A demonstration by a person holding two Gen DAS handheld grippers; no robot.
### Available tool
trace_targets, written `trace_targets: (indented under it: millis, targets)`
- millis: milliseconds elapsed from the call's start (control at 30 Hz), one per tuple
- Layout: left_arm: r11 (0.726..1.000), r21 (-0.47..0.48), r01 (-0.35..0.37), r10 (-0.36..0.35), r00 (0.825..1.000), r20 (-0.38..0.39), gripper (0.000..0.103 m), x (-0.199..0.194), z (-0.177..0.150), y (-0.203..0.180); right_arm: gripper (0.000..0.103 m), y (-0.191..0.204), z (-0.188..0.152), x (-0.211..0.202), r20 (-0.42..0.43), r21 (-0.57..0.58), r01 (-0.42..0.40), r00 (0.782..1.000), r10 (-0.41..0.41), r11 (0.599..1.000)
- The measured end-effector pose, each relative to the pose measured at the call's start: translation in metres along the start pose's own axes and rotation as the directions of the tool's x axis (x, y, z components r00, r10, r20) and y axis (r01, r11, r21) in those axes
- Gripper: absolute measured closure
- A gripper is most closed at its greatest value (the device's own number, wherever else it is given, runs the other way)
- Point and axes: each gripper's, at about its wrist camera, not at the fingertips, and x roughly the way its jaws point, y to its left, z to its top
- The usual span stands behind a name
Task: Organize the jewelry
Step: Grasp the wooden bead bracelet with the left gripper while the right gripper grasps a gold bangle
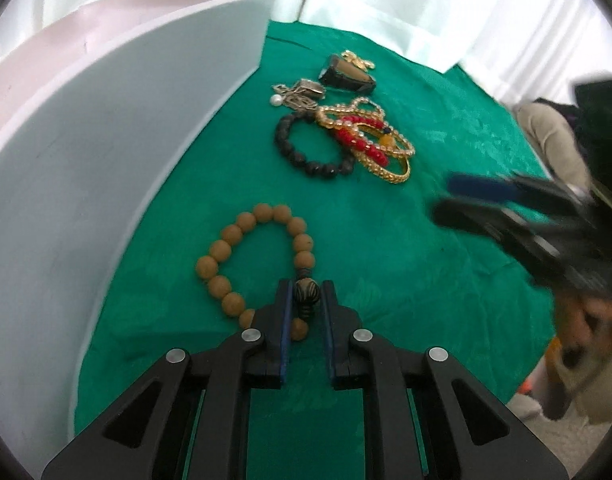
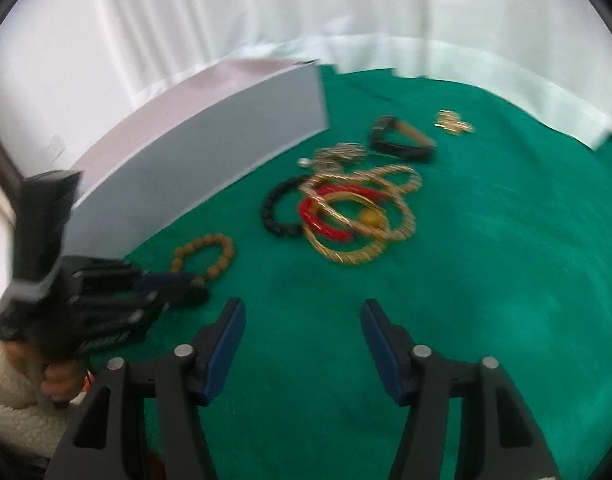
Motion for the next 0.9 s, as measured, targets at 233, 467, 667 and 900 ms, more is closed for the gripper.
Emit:
trace_targets:
  millis: [233, 467, 667, 900]
  targets:
    - [1.000, -0.010, 0.006, -0.006, 1.000, 0.001, 0.091, -0.001, -0.002, 0.001, 0.064, 0.003, 0.029, 0.056, -0.115, -0.117, 0.026, 0.993, -0.039, 0.993]
    - [0.999, -0.033, 0.029, -0.029, 1.000, -0.001, 0.091, -0.004, -0.004, 0.008, 0.089, 0.024, 0.035, 0.067, -0.189, -0.230, 0.059, 0.976, -0.104, 0.972]
    - [0.994, -0.078, 0.076, -0.074, 0.997, 0.021, 0.091, -0.024, -0.009, 0.012, 0.095, 0.033, 0.025, 0.028, -0.210, -0.087, -0.066, 0.977, 0.046, 0.994]
    - [0.989, -0.087, 0.119, -0.112, 0.991, 0.076, 0.091, -0.059, -0.005, 0.006, 0.099, 0.012, 0.024, -0.025, -0.076, 0.114, -0.228, 0.968, 0.238, 0.967]
